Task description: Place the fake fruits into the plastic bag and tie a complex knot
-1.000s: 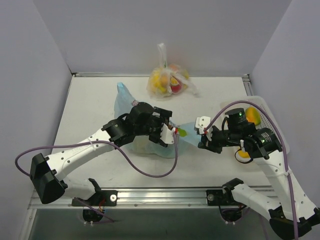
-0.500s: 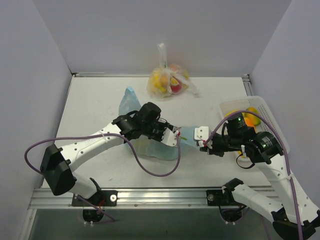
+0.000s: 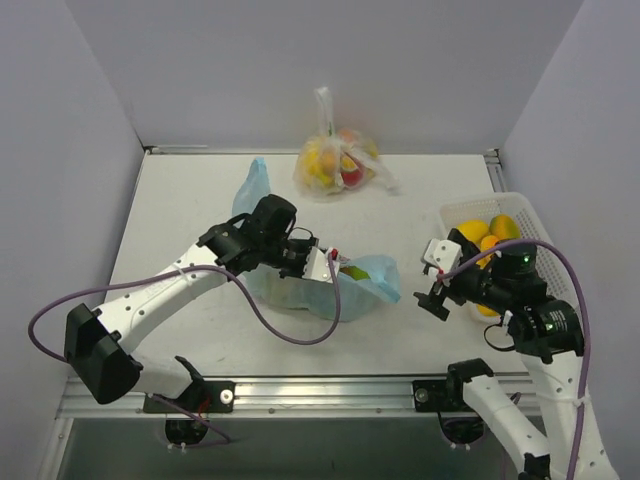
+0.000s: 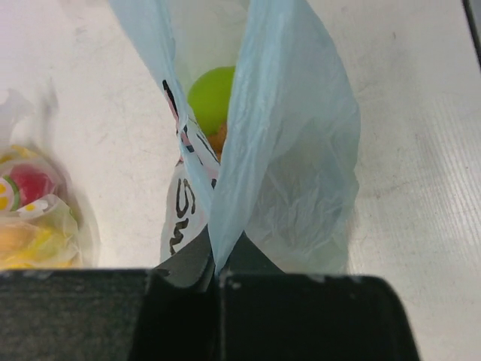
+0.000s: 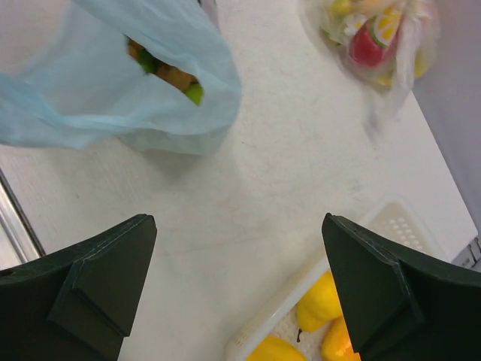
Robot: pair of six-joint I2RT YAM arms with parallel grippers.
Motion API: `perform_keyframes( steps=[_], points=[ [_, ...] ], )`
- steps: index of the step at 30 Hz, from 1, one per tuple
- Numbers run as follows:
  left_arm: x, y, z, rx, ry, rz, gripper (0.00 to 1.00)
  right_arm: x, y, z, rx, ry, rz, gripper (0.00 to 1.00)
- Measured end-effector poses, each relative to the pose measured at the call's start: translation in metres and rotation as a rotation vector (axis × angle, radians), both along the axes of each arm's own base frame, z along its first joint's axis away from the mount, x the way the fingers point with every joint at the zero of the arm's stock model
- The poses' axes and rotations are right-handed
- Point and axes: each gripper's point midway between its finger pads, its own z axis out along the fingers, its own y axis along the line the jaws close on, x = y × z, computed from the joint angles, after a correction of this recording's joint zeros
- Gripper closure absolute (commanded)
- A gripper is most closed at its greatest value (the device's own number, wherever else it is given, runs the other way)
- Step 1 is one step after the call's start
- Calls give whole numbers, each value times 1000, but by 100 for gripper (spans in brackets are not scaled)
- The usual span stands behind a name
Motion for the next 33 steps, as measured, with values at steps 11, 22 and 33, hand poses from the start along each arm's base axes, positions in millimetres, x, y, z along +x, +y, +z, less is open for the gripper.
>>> perform_keyframes(
  steps=[11,22,33],
  points=[
    [-21,-3,7,-59,68,-59,100,28,3,-40,214,-9,91,0],
    [-22,-3,8,-69,85,-62,100,-15,70,-45,218,-79,514,0],
    [-24,-3,8,-74,88,-74,100,-34,74,-71,103,-83,656,0]
  ],
)
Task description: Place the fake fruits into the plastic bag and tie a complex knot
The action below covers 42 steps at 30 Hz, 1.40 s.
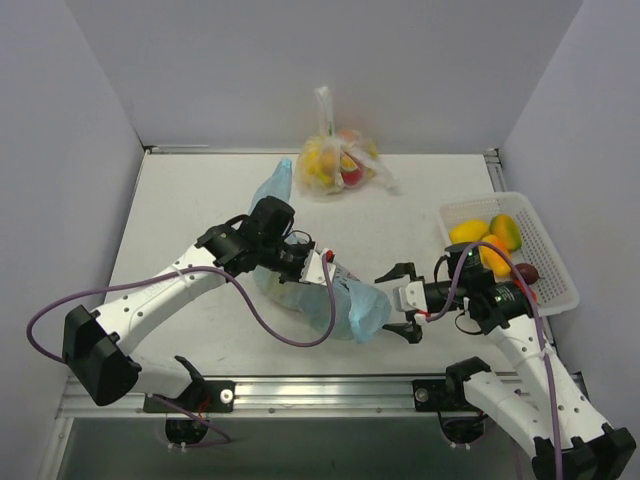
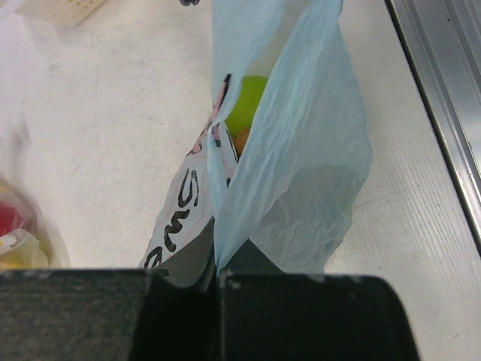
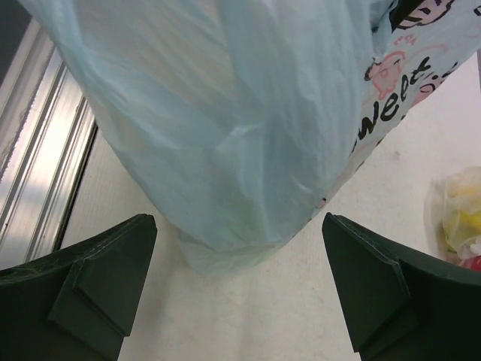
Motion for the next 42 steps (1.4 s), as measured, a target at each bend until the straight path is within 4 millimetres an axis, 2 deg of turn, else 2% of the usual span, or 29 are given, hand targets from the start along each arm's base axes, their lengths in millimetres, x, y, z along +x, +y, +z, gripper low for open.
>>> perform_keyframes(
  steps=[3,10,13,14,16,17,18,19,20,23,28,31,32,35,38,42],
  points=[
    [0,0,-1,0,5,-1,100,-2,3,0,2,26,-4,0],
    [0,0,-3,1,31,16,100,27,22,23,119,138,-158,1],
    [-1,0,-6,1,68,46,100,36,29,31,183,223,-237,20],
    [0,1,-8,0,81,62,100,39,31,34,203,260,-263,36],
    [3,1,-14,-1,105,106,100,46,35,39,243,336,-315,56],
    [4,2,-18,1,114,128,100,49,37,41,263,379,-339,78],
    [5,4,-24,5,120,152,100,51,39,43,283,410,-360,92],
    [5,7,-30,12,128,175,100,53,40,44,302,446,-380,100],
    [4,11,-35,18,131,198,100,54,41,46,317,482,-398,100],
    [6,19,-39,-3,91,261,100,60,44,48,355,591,-459,100],
    [6,26,-36,-86,-46,348,100,84,41,33,375,818,-594,100],
    [6,29,-44,-89,-18,397,100,88,43,21,356,879,-616,52],
    [6,31,-47,-83,7,415,100,89,41,19,351,873,-617,27],
    [6,32,-53,-88,87,445,100,86,35,16,316,808,-580,15],
    [3,31,-53,-101,143,447,100,75,27,13,261,698,-517,8],
    [-5,26,-52,-116,186,409,100,53,27,20,215,525,-383,3]
  ],
)
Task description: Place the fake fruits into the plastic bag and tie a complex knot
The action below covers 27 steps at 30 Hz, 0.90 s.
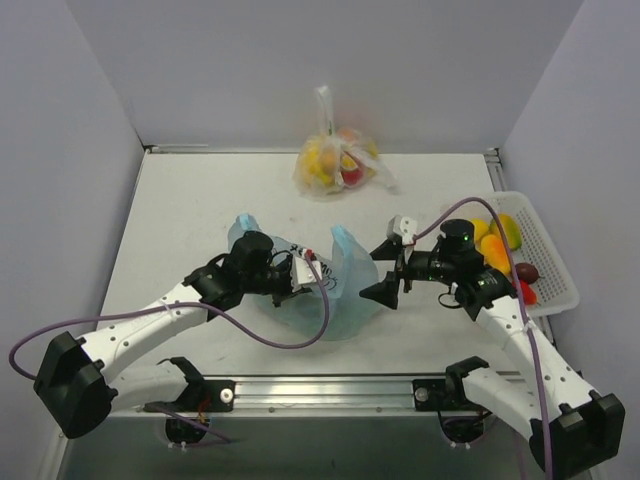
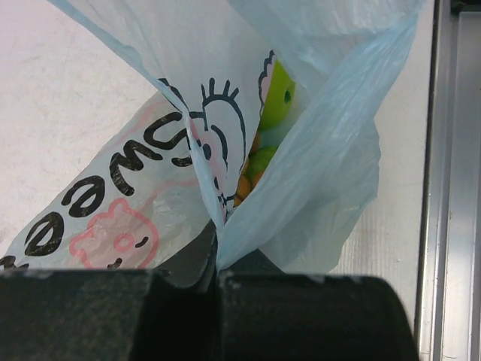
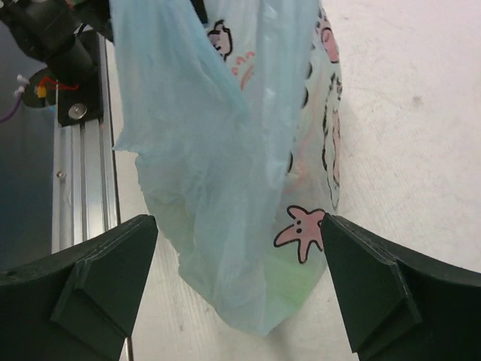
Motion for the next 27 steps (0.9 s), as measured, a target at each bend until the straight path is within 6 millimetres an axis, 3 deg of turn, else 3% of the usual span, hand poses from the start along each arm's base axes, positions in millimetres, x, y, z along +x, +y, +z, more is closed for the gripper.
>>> perform_keyframes(
  steps=[4,10,11,12,14,15,16,22,27],
  points=[
    [-3,-4,-1,-8,21,-25,100,-4,13,2,1,-40,71,0],
    [3,-10,5,-20,49,2,100,3,35,-8,22,72,60,0],
    [4,-10,6,-22,51,10,100,4,37,-7,32,90,49,5],
    [6,-11,7,-24,51,20,100,6,38,-4,44,102,38,12],
    [9,-12,8,-26,50,37,100,10,42,1,73,133,0,46],
    [10,-12,8,-24,46,46,100,14,43,4,89,149,-24,66],
    [10,-12,8,-21,41,54,100,18,44,6,105,162,-49,99],
    [5,-17,4,11,-21,122,100,43,44,5,159,319,-242,100],
    [-9,-22,8,-12,-152,185,100,51,47,1,122,510,-312,100]
  ],
)
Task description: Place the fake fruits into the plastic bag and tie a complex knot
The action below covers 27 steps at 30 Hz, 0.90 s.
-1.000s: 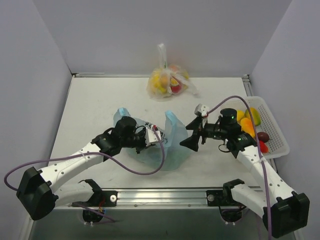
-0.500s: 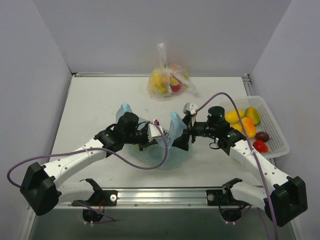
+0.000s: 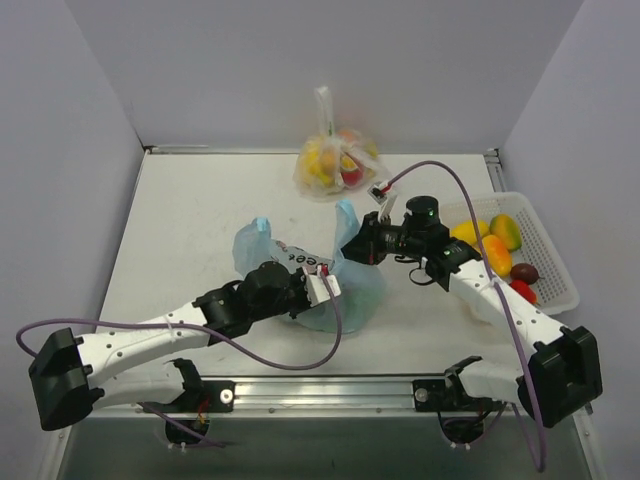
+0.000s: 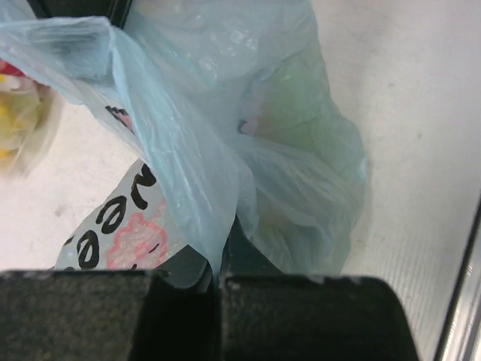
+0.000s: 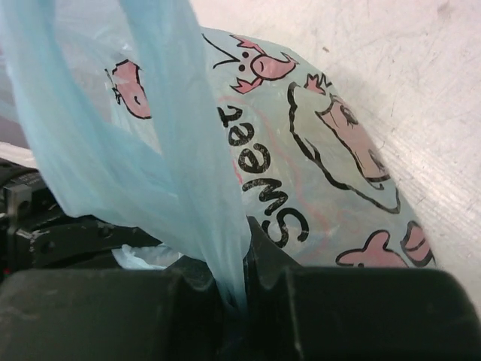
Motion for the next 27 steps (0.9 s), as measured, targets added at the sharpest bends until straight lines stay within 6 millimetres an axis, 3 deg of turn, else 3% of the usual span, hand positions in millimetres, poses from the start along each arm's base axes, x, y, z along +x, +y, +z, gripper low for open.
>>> perform_keyframes(
  steps=[3,11,16,19,20,22,24,27],
  points=[
    [10,5,-9,2,-21,73,100,4,3,-1,-16,58,-14,100],
    [15,3,-55,94,54,115,100,2,-9,-49,-164,188,-77,100],
    [19,-2,-70,139,46,130,100,0,-17,-62,-217,232,-110,100],
    [15,-4,-66,155,11,102,95,0,-18,-62,-223,234,-113,100],
    [14,-3,-64,158,3,93,85,0,-18,-62,-223,232,-110,100],
    [9,0,-55,162,-1,67,74,1,-18,-61,-227,220,-107,100],
    [0,5,-41,149,2,35,61,5,-20,-57,-229,198,-111,100],
    [-14,11,-9,100,-12,-19,57,14,-21,-50,-226,156,-119,100]
  ],
)
